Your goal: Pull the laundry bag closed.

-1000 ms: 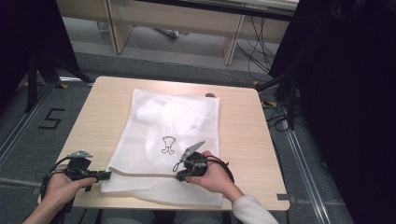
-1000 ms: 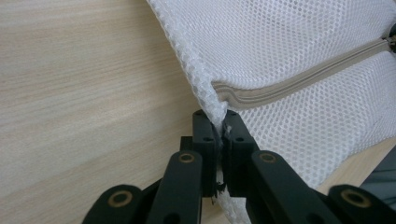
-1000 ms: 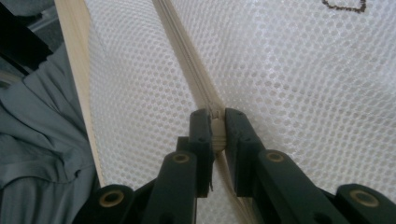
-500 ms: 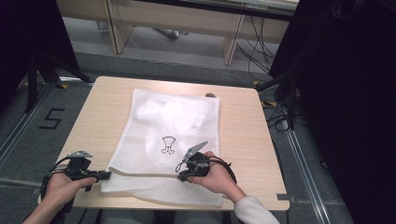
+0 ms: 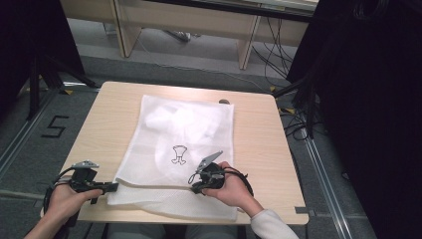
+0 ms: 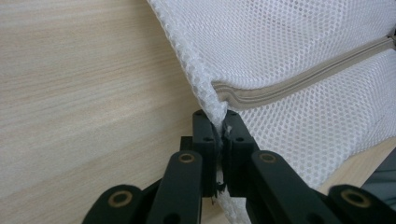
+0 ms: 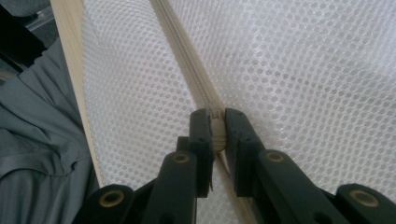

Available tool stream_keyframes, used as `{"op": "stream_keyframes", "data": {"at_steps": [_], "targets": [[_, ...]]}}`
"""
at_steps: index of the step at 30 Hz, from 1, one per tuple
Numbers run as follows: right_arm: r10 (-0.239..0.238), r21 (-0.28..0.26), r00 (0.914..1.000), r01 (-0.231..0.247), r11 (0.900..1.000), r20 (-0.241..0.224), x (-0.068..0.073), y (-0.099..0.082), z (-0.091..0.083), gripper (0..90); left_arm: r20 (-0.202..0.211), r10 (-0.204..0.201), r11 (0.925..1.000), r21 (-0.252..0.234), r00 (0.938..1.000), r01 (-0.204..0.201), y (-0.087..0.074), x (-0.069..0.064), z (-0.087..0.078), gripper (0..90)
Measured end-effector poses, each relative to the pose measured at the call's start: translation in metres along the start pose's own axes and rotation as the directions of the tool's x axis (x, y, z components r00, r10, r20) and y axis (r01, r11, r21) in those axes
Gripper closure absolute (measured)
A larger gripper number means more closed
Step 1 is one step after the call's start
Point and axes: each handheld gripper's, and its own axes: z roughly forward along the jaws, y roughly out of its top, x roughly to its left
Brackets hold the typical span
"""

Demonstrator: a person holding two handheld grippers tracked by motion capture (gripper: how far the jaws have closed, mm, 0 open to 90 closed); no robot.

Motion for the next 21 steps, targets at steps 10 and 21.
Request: {"op": "stream_keyframes", "data": {"at_steps": [10, 21], "targets": [[0.014, 0.002, 0.9999, -0.014, 0.9999, 0.001, -0.0014, -0.0046, -0.0038, 82.5, 0.004, 0.019, 0.9996, 0.021, 0.9998, -0.019, 0.0003, 0.0016, -0.0017, 85.0], [0.002, -0.011, 1.0000, -0.002, 0.9999, 0.001, -0.0028, -0.0085, -0.0050, 82.5, 0.003, 0.018, 0.9996, 0.020, 0.9998, -0.018, 0.0003, 0.0017, -0.0016, 85.0]]}}
